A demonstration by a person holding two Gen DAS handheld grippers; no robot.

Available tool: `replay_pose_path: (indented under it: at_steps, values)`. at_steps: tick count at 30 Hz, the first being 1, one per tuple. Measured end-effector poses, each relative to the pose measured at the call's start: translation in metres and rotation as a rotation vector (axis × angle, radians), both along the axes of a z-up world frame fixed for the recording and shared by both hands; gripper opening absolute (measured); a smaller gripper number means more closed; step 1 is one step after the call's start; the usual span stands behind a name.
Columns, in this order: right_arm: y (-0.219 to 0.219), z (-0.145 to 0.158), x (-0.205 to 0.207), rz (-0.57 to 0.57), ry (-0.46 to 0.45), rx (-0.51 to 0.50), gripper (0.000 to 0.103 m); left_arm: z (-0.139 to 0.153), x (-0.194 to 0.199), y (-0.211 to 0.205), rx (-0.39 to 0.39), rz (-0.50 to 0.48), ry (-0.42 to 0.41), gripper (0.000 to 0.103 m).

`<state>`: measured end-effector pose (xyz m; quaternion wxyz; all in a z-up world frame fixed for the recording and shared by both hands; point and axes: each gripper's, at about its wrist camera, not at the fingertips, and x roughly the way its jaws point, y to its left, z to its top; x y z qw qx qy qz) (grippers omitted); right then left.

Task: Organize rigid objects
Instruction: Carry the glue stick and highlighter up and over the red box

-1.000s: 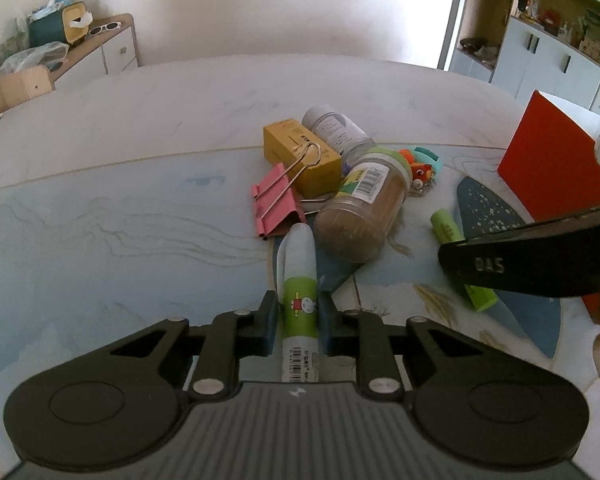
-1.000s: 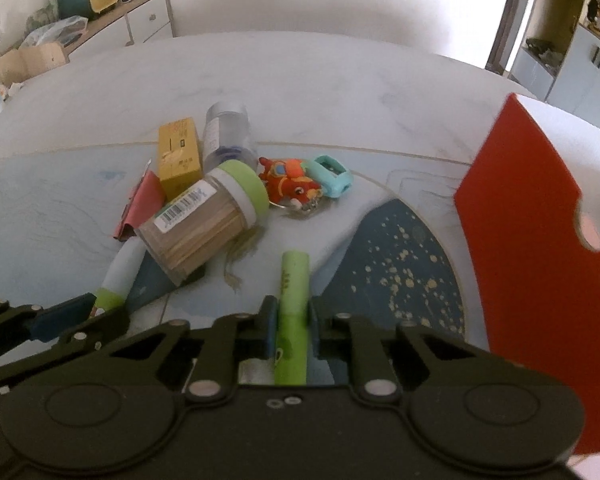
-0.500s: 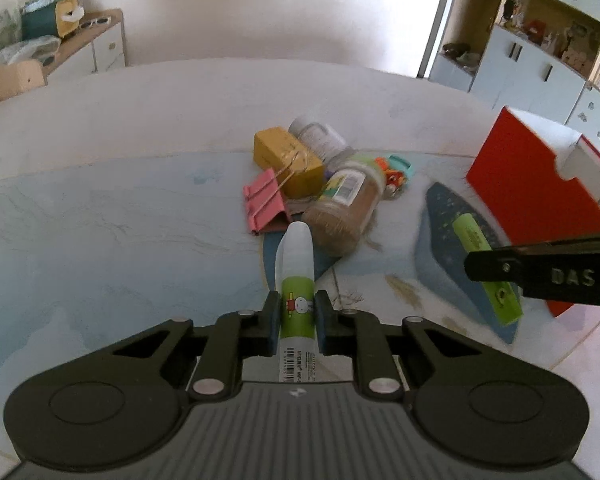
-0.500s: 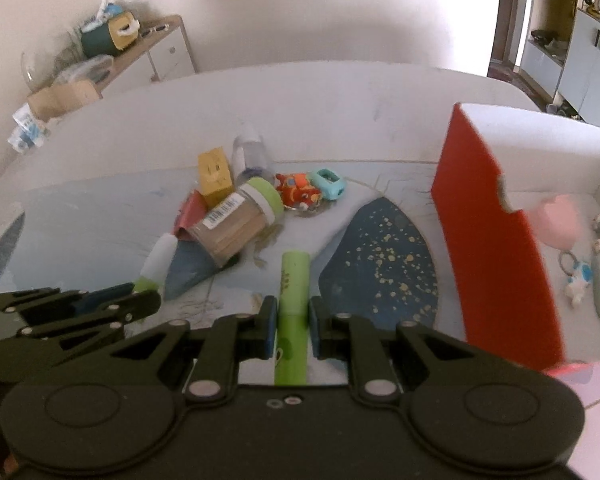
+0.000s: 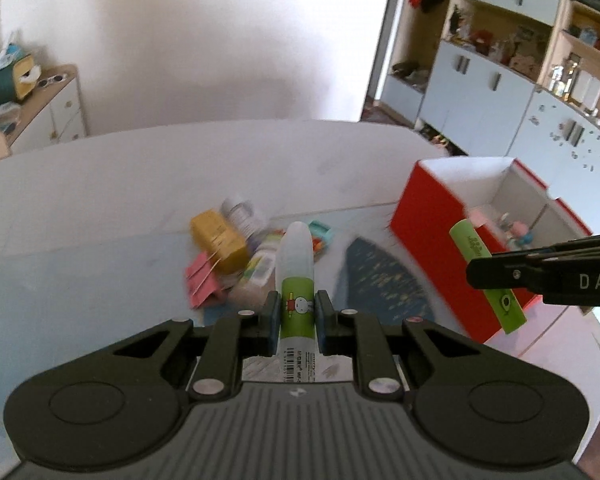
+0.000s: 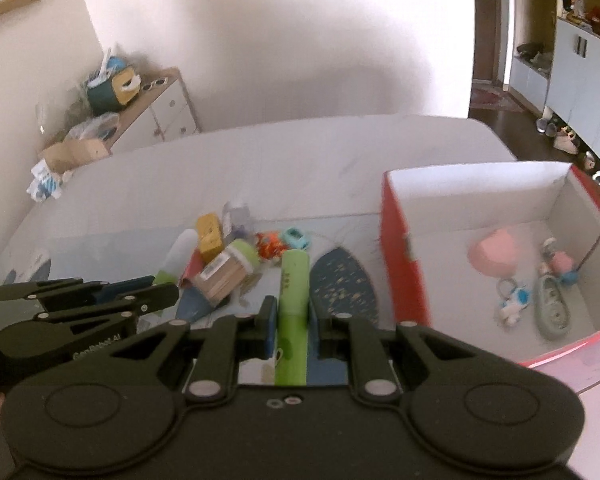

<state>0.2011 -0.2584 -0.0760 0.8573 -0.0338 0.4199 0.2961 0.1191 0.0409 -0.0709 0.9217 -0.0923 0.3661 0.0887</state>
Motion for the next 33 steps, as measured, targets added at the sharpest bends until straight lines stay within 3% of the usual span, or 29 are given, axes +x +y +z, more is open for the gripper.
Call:
replay_pose_path:
  at_steps: [17,25,33]
  values:
    - [-0.092,0.014,0.050,-0.058,-0.038,0.016,0.015,0.046,0.069,-0.079,-0.001,-0.100,-0.058,0.017]
    - [-0.139,0.007,0.080,-0.070,-0.028,0.007,0.015,0.049,0.107,-0.125,-0.001,-0.119,-0.050,0.017]
    - [-0.179,-0.006,0.109,-0.078,-0.008,-0.007,0.015,0.034,0.146,-0.165,-0.008,-0.119,0.001,0.017]
